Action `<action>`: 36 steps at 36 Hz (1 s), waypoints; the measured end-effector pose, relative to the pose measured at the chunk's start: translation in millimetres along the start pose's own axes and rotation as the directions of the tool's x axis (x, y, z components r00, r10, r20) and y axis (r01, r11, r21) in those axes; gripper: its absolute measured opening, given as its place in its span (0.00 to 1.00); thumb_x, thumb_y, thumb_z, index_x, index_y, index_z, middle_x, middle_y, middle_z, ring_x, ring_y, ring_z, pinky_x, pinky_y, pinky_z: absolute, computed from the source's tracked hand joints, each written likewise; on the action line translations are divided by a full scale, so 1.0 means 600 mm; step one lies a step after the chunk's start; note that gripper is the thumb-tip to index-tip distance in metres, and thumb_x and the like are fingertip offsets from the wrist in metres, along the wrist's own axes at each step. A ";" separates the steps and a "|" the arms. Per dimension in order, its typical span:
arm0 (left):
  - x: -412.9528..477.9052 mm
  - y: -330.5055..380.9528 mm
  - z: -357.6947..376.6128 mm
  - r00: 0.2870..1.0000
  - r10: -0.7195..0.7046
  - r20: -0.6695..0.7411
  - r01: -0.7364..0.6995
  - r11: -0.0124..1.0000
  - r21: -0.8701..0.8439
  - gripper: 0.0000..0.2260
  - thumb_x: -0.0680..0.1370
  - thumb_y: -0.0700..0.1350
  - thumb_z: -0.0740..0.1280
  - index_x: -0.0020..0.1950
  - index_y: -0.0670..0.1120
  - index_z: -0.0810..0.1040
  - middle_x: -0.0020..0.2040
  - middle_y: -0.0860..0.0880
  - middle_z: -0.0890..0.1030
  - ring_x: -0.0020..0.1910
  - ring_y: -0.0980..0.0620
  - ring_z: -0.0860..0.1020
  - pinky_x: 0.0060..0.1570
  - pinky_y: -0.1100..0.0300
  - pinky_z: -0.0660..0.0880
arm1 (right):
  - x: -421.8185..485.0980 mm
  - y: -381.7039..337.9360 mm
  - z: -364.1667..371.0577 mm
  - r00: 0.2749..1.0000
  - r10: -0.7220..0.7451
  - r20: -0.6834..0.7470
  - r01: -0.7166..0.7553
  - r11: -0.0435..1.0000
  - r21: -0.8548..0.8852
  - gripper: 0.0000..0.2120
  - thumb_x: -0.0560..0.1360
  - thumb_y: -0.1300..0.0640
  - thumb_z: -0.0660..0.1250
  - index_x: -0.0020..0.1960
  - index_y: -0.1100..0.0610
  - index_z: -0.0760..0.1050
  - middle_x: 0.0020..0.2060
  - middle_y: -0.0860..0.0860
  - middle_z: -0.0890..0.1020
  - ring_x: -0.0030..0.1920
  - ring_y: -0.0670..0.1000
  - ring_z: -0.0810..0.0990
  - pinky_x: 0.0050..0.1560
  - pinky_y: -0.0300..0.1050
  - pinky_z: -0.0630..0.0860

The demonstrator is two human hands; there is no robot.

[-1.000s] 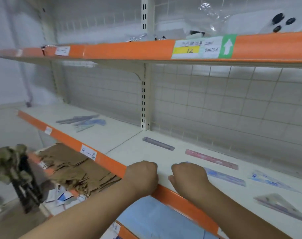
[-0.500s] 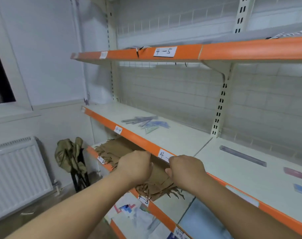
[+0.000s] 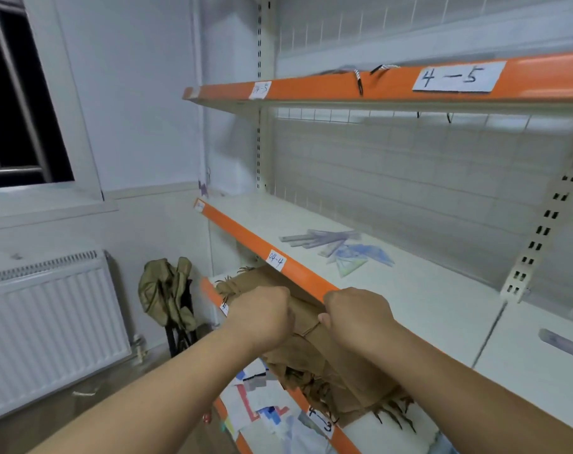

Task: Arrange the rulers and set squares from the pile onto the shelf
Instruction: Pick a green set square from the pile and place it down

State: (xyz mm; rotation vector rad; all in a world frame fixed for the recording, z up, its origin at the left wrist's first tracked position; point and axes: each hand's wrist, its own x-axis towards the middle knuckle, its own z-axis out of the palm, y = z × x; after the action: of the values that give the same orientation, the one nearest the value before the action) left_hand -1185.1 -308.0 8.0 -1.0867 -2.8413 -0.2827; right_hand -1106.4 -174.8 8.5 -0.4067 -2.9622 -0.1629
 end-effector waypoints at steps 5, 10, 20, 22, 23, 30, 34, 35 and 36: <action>0.084 -0.025 0.000 1.000 0.017 0.015 -0.018 1.000 0.025 0.15 0.81 0.46 0.56 0.33 0.48 0.63 0.33 0.50 0.68 0.37 0.49 0.71 0.29 0.61 0.62 | 0.101 0.019 0.014 0.999 0.045 0.013 -0.044 0.999 -0.012 0.11 0.80 0.52 0.56 0.56 0.56 0.73 0.52 0.53 0.78 0.53 0.55 0.78 0.42 0.42 0.65; 0.178 -0.038 -0.010 0.999 0.044 0.010 -0.044 0.999 0.015 0.11 0.80 0.46 0.56 0.39 0.45 0.64 0.50 0.42 0.78 0.50 0.43 0.77 0.39 0.57 0.69 | 0.184 0.058 0.036 0.998 0.070 -0.002 -0.070 0.998 -0.007 0.09 0.81 0.51 0.55 0.50 0.54 0.72 0.45 0.50 0.77 0.53 0.53 0.78 0.41 0.42 0.66; 0.315 -0.035 0.034 0.986 0.164 0.027 -0.164 0.986 -0.001 0.10 0.81 0.47 0.56 0.54 0.44 0.73 0.56 0.46 0.77 0.55 0.48 0.75 0.42 0.61 0.64 | 0.267 0.131 0.064 0.959 0.263 0.104 -0.245 0.957 -0.154 0.08 0.75 0.62 0.61 0.47 0.50 0.71 0.49 0.50 0.79 0.55 0.52 0.79 0.47 0.41 0.70; 0.338 -0.032 0.043 0.982 0.187 0.038 -0.186 0.982 -0.027 0.11 0.81 0.48 0.56 0.55 0.44 0.73 0.57 0.47 0.77 0.57 0.48 0.75 0.44 0.61 0.65 | 0.268 0.144 0.066 0.959 0.266 0.100 -0.246 0.953 -0.179 0.07 0.76 0.60 0.61 0.50 0.50 0.75 0.49 0.48 0.79 0.55 0.51 0.78 0.48 0.38 0.66; 0.348 -0.031 0.046 0.979 0.200 0.043 -0.198 0.979 -0.039 0.11 0.81 0.48 0.56 0.55 0.43 0.73 0.57 0.46 0.77 0.58 0.48 0.75 0.45 0.60 0.66 | 0.268 0.149 0.065 0.956 0.274 0.109 -0.253 0.951 -0.177 0.09 0.77 0.59 0.61 0.53 0.50 0.76 0.51 0.48 0.80 0.55 0.50 0.78 0.46 0.37 0.65; 0.403 -0.025 0.074 0.945 0.313 0.095 -0.306 0.949 -0.080 0.10 0.81 0.48 0.56 0.54 0.45 0.73 0.57 0.48 0.77 0.57 0.49 0.75 0.46 0.60 0.66 | 0.278 0.155 0.080 0.889 0.413 0.195 -0.414 0.910 -0.041 0.14 0.80 0.48 0.56 0.59 0.52 0.74 0.57 0.48 0.78 0.58 0.50 0.76 0.46 0.40 0.67; 0.426 -0.031 0.084 0.911 0.397 0.107 -0.391 0.917 -0.074 0.09 0.81 0.48 0.57 0.53 0.46 0.74 0.54 0.49 0.78 0.54 0.51 0.76 0.44 0.61 0.67 | 0.292 0.136 0.085 0.851 0.469 0.236 -0.468 0.881 -0.067 0.25 0.77 0.39 0.56 0.65 0.54 0.70 0.62 0.53 0.73 0.61 0.54 0.74 0.55 0.45 0.71; 0.432 -0.033 0.084 0.901 0.419 0.109 -0.414 0.908 -0.073 0.09 0.81 0.48 0.56 0.52 0.46 0.74 0.54 0.49 0.78 0.54 0.51 0.76 0.44 0.61 0.67 | 0.296 0.131 0.087 0.833 0.485 0.265 -0.479 0.873 -0.092 0.26 0.77 0.38 0.56 0.65 0.55 0.70 0.62 0.54 0.73 0.61 0.54 0.74 0.55 0.47 0.71; 0.438 -0.036 0.084 0.892 0.438 0.109 -0.432 0.899 -0.073 0.10 0.81 0.48 0.56 0.52 0.46 0.74 0.53 0.49 0.78 0.53 0.50 0.76 0.44 0.61 0.68 | 0.300 0.127 0.089 0.817 0.500 0.287 -0.490 0.864 -0.110 0.26 0.77 0.38 0.56 0.65 0.56 0.71 0.62 0.55 0.73 0.61 0.55 0.74 0.55 0.47 0.71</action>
State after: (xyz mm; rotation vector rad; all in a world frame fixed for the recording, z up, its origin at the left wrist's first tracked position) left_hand -1395.4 -142.1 -6.2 -1.7628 -2.5947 -0.2525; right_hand -1263.9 -48.3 -8.7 -1.3002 -3.0136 -0.0891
